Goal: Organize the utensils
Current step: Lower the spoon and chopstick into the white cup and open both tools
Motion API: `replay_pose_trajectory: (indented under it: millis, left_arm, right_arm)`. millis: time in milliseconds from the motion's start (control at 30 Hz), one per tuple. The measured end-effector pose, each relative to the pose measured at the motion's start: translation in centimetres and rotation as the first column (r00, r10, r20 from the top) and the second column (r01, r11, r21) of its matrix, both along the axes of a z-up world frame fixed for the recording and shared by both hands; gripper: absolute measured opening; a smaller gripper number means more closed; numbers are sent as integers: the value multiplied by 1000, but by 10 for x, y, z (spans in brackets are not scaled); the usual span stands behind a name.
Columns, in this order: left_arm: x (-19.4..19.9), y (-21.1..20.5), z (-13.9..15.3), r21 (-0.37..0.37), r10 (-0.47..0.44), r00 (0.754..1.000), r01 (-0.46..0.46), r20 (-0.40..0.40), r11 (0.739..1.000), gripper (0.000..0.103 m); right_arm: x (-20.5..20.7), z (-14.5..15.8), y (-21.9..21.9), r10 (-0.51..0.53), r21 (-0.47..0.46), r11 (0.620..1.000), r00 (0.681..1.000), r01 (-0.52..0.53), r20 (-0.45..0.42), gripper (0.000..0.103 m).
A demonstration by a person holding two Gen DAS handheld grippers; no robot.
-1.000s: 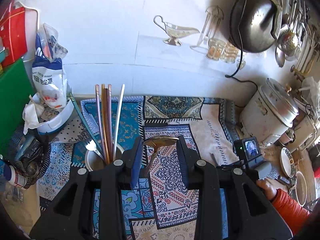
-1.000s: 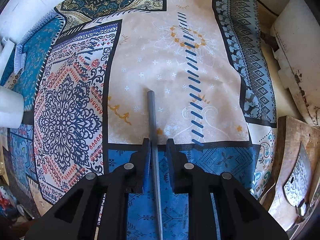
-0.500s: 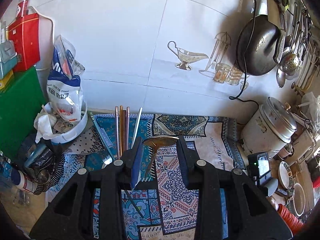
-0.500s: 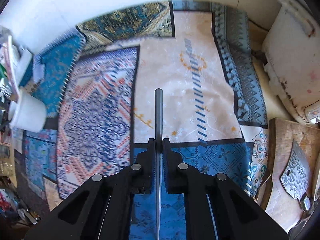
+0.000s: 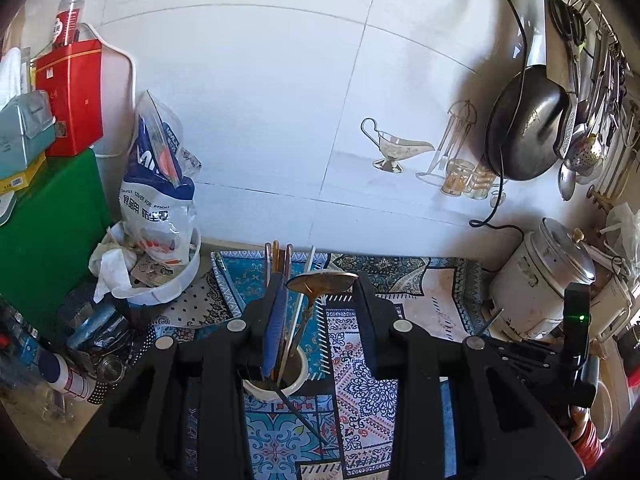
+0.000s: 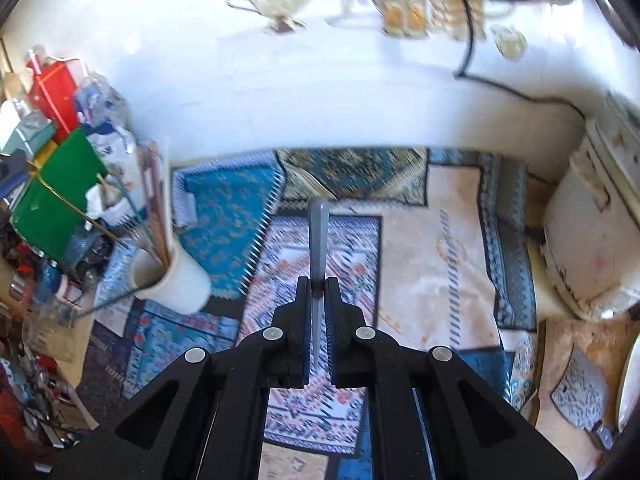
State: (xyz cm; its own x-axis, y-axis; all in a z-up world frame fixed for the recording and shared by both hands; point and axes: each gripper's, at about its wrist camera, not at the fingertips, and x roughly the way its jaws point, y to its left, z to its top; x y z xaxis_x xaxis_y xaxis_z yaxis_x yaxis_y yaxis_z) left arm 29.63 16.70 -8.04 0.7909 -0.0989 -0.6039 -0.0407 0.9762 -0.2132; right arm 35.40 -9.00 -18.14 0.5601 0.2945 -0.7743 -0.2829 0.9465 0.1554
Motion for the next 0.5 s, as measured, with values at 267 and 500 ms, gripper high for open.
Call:
replay_pose_trajectory:
  millis: [267,500]
  left_arm:
    - [2,24,3,-12,30,1000,-30,5,999,33]
    - [12,38,-18,-39,21,998,-23,-56,999,33]
  right_arm:
    - [7,52,54,104,30,994,985,-109,137,6]
    - [11,79,101,184,75,976,962,-203,203,6]
